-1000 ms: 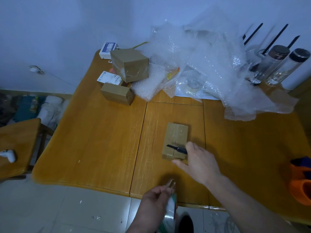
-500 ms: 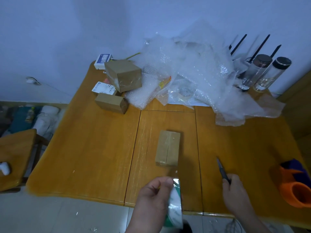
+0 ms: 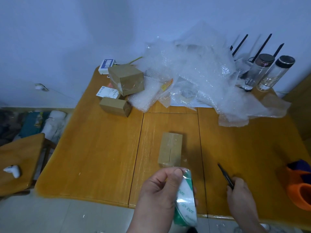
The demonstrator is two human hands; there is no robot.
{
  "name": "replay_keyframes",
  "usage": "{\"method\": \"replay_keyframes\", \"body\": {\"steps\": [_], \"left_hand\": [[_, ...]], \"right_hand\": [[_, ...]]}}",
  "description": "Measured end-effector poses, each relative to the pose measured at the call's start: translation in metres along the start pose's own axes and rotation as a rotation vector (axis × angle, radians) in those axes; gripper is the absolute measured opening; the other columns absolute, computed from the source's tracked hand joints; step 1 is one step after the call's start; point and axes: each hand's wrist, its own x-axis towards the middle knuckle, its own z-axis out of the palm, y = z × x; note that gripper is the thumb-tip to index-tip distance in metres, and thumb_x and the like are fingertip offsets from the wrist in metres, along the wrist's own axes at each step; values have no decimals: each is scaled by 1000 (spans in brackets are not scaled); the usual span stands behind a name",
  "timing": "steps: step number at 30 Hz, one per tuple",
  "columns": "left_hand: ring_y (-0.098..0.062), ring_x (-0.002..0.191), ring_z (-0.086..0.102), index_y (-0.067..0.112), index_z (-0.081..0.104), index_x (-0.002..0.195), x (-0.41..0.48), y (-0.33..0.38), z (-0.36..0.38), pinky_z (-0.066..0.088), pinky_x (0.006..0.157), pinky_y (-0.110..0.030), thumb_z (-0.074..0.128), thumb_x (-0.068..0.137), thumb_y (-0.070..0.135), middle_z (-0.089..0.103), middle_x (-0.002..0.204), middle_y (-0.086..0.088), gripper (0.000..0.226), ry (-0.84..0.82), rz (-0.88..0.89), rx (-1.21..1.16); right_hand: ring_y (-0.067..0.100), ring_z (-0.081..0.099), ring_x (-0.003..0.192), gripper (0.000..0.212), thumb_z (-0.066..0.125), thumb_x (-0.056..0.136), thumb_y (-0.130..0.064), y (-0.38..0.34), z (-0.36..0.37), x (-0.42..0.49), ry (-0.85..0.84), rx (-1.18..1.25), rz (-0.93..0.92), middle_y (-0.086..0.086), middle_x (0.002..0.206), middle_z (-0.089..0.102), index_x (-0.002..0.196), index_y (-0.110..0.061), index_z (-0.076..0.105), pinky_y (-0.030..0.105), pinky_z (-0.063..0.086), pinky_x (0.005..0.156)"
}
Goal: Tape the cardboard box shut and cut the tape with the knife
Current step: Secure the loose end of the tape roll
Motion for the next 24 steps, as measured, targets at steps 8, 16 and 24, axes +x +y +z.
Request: {"method": "replay_keyframes", "body": {"steps": [8,16,24], "left_hand": [[-32,52,69,5,79,82,-10,11,0,59,49,-34,70,79,23,73,69,-28,21,-32,27,0],[-33,54,67,7,80,78,-17,26,3,60,57,-39,78,82,24,71,69,-32,17,-48,35,-50],[-35,57,67,14,81,75,-35,81,14,61,57,-45,73,80,28,72,72,-34,17,-100,211,17]], "right_hand": [[43,60,88,29,77,83,-12,15,15,5,67,-106,16,24,98,65,107,-3,64,51,54,76],[39,59,107,51,70,88,-34,2,-3,-5,-50,-57,195,22,120,61,127,-6,56,51,54,90],[8,65,96,38,58,80,-64,-146,-240,-67,-140,600,-213,-15,100,69,108,-40,63,27,52,80]]}}
